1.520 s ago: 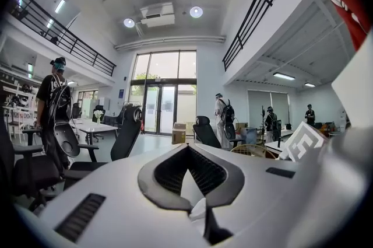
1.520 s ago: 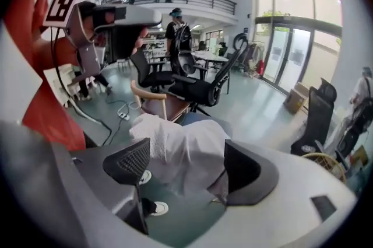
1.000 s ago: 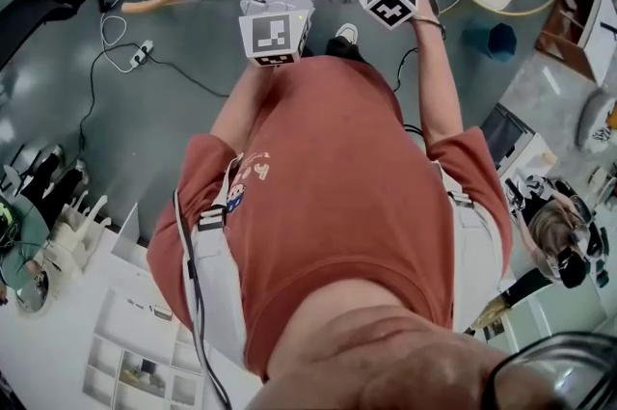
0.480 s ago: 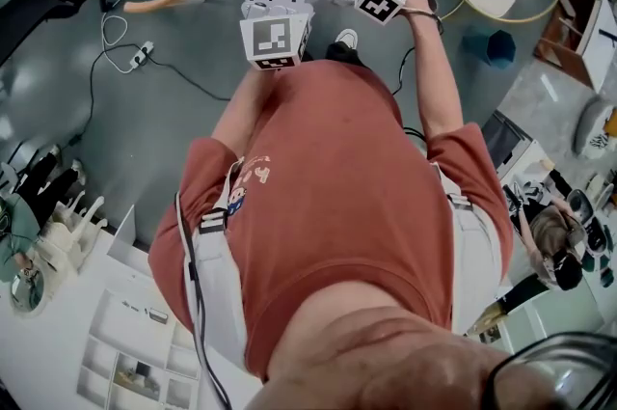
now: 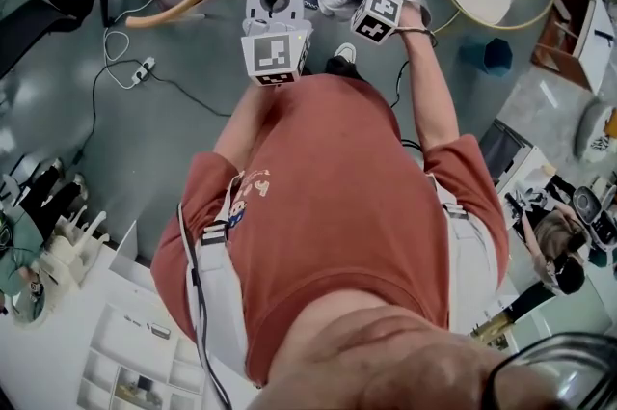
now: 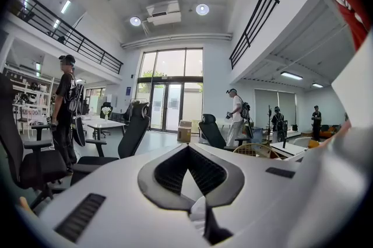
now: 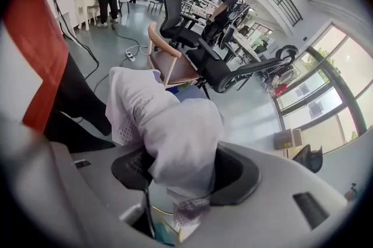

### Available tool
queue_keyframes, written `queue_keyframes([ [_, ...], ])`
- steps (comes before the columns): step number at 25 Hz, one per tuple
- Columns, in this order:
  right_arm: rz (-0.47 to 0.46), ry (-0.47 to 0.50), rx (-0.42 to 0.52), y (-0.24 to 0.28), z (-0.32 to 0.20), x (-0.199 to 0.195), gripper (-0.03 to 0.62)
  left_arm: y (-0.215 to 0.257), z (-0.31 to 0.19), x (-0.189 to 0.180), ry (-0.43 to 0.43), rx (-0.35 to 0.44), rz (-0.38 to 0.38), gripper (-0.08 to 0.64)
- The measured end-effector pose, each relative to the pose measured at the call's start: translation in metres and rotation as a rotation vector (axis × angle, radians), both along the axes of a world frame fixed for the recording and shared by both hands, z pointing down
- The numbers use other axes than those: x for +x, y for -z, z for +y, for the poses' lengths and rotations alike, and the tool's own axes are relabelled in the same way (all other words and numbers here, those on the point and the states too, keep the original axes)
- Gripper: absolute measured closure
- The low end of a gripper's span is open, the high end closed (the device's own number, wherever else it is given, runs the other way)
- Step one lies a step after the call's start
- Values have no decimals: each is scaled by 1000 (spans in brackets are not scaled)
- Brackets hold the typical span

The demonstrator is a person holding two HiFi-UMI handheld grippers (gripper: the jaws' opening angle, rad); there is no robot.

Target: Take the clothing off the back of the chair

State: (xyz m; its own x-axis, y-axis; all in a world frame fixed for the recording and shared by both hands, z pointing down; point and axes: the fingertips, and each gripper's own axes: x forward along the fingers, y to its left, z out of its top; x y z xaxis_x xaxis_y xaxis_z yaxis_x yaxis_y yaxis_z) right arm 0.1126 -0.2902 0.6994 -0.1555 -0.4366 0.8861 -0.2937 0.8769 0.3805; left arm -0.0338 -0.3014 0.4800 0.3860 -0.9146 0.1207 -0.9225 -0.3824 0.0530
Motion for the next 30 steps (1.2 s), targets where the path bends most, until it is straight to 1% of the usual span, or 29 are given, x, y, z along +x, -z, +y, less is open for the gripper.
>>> queue_keyframes([
  [4, 11, 19, 30, 3, 3, -5, 347, 2, 2, -2, 2, 8, -8, 546],
  [7, 20, 26, 58, 10, 7, -2, 362, 3, 4, 0, 5, 6, -6, 546],
  [14, -31, -10, 85, 29, 18, 0, 413, 5, 1, -1, 8, 4, 11, 546],
  [16, -71, -42, 88, 36, 22, 1, 443, 8, 1, 0, 8, 10, 9, 546],
  [18, -136, -90, 85, 41, 26, 2, 495, 8, -2, -1, 9, 11, 11, 546],
  [19, -164, -113, 86, 43, 26, 2, 506, 9, -4, -2, 8, 11, 12, 546],
  [24, -243, -186, 111, 45, 25, 1, 512, 12, -7, 2, -9, 13, 16, 546],
  [27, -298, -225, 111, 47, 26, 3, 514, 16, -6, 8, -25, 19, 15, 546],
  [30, -370, -285, 102, 50, 27, 4, 518, 18, -6, 14, -41, 22, 13, 546],
])
